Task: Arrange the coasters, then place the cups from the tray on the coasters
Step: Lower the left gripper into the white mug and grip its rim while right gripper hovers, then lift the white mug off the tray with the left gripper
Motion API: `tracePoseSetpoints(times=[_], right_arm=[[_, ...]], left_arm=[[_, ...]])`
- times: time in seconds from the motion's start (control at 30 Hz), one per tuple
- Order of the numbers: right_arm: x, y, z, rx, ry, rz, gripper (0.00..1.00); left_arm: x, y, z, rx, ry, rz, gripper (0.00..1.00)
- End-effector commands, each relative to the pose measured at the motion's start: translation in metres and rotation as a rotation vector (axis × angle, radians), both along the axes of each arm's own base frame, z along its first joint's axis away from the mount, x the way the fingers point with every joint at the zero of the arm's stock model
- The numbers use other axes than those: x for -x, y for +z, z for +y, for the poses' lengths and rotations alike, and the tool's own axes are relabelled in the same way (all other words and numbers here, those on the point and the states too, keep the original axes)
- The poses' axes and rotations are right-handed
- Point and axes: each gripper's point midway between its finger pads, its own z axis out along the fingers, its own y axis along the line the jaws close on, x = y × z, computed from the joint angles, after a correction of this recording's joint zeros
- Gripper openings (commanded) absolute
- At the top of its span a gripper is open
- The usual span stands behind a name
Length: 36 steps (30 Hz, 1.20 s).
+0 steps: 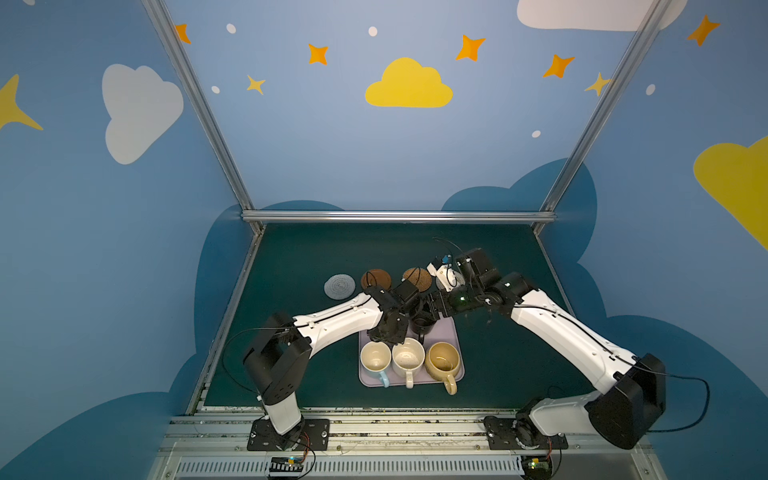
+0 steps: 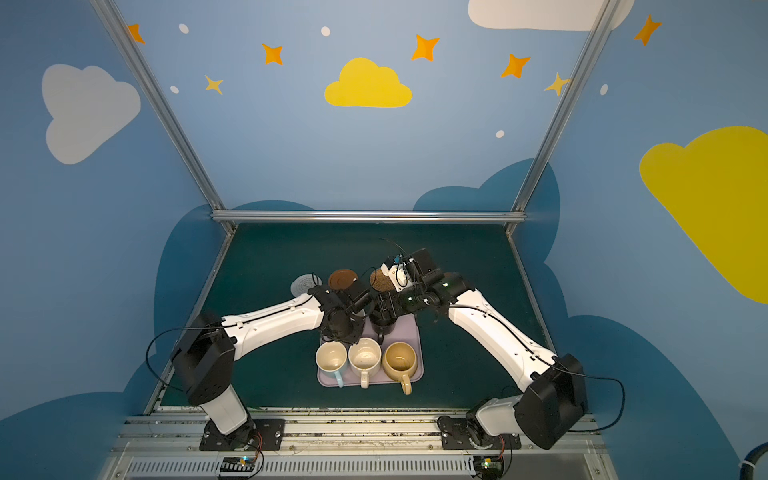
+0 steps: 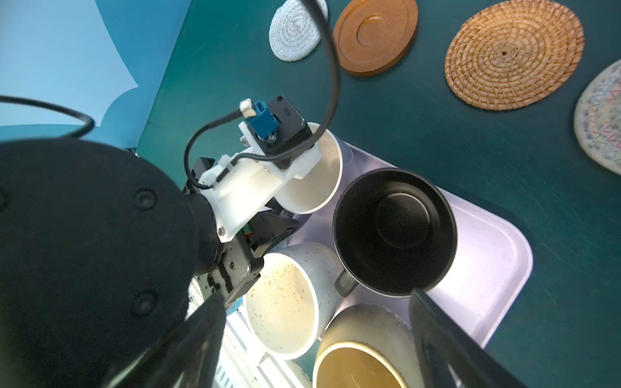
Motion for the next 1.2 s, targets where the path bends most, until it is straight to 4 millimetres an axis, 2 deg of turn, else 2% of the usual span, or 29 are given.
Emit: tracePoseSetpoints(times=[0.0,0.1,0.37,0.63,0.7,0.9,1.17], right_arm=[[-0.002,0.004,0.002,0.002,-0.009,-0.002,0.85],[-0.005,0.004,-0.001,0.017,-0.027,-0.005,0.86],[-0.013,0.018,-0.004,-0.018,-0.079,-0.077,0.85],[-0.015,0.017,-0.011,-0.055,-0.132,-0.13,0.85],[-0.015,0.019,-0.013,-0.064,-0.143,-0.144,0.85],[-0.017,0.021,-0.017,-0.075,-0.169,-0.176,0.85],[-0.017,0.02,-0.015,-0.083,-0.168,-0.173,0.85]], left_arm=[[-0.006,-0.005,-0.005,0.004,-0.016,-0.027,0.26],[-0.006,-0.01,-0.004,0.011,-0.017,-0.036,0.2],[-0.008,-0.011,-0.005,0.024,-0.015,-0.055,0.21],[-0.009,-0.011,-0.008,0.042,-0.025,-0.065,0.19],[-0.01,-0.009,-0.009,0.05,-0.024,-0.067,0.12],[-0.01,-0.005,-0.009,0.054,-0.024,-0.075,0.11],[-0.016,0.012,-0.006,0.055,-0.016,-0.121,0.07]])
